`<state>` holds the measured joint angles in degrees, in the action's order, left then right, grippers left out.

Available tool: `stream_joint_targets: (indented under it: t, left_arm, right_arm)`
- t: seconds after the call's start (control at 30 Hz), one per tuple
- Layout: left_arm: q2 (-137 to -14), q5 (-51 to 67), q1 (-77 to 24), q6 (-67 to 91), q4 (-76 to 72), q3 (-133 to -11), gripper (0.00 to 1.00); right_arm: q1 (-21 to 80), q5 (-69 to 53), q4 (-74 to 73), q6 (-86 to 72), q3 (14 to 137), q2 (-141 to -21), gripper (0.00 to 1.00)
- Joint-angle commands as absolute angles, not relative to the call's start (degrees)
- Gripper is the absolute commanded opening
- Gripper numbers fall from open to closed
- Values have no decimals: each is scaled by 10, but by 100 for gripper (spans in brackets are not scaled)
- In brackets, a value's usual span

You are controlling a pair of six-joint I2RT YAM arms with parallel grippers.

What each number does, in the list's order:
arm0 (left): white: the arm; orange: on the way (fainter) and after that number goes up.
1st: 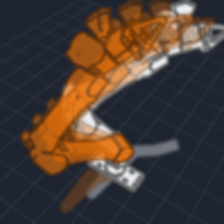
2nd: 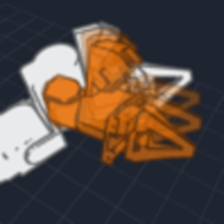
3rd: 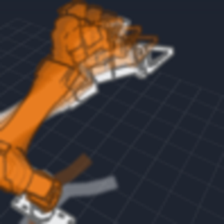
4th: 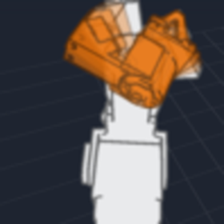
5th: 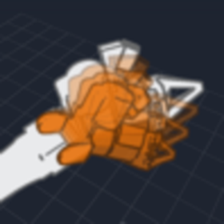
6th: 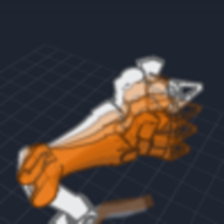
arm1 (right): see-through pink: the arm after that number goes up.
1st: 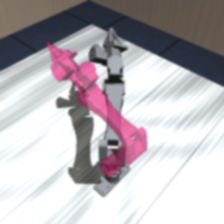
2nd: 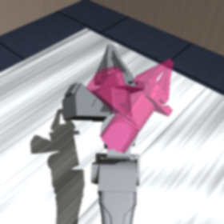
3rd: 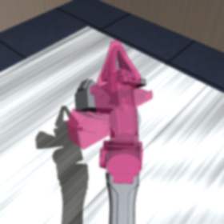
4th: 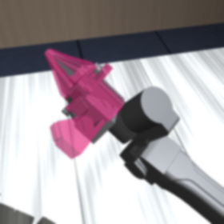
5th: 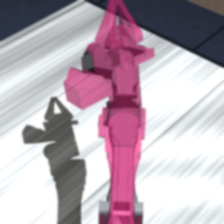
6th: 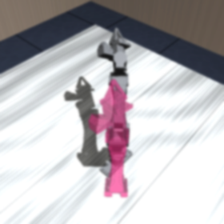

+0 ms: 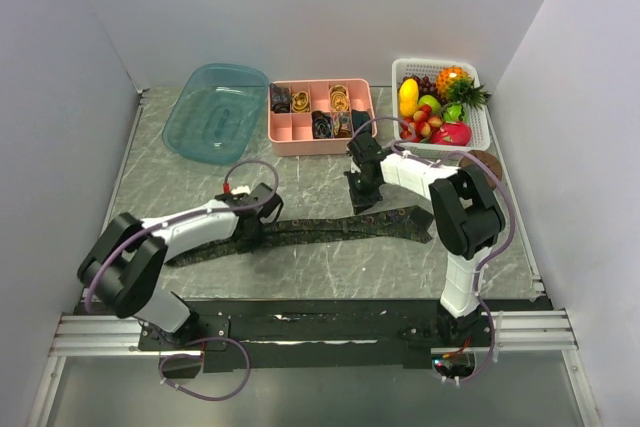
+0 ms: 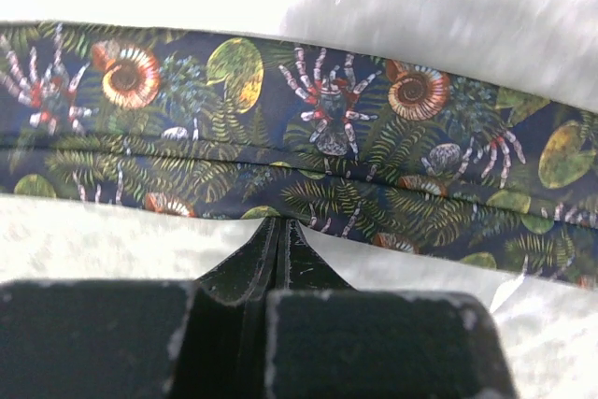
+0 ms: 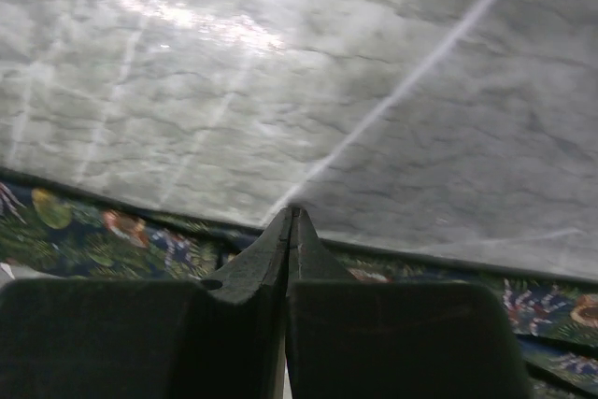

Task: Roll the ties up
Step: Flatten out the tie at the center of the board.

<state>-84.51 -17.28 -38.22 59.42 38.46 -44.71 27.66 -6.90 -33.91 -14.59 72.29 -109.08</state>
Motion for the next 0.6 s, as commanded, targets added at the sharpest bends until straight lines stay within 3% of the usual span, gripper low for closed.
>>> stream_joint_targets:
  t: [0.0, 0.33, 0.5, 0.53, 0.57]
  left_arm:
    - [-896, -253, -359, 534, 339, -475, 1]
    - [-1035, -244, -343, 432, 296, -629, 1]
    - [-1028, -225, -341, 425, 284, -624, 1]
    - [-1003, -221, -341, 425, 279, -606, 1]
    - [-989, -216, -341, 422, 275, -598, 2]
  right_arm:
    - [264, -56, -363, -154, 723, -1085, 0]
    - [237, -33, -364, -160, 735, -1073, 0]
    - [220, -20, -354, -170, 718, -1020, 0]
    - [216, -23, -349, -171, 710, -993, 2]
    - [213, -25, -344, -176, 701, -978, 11]
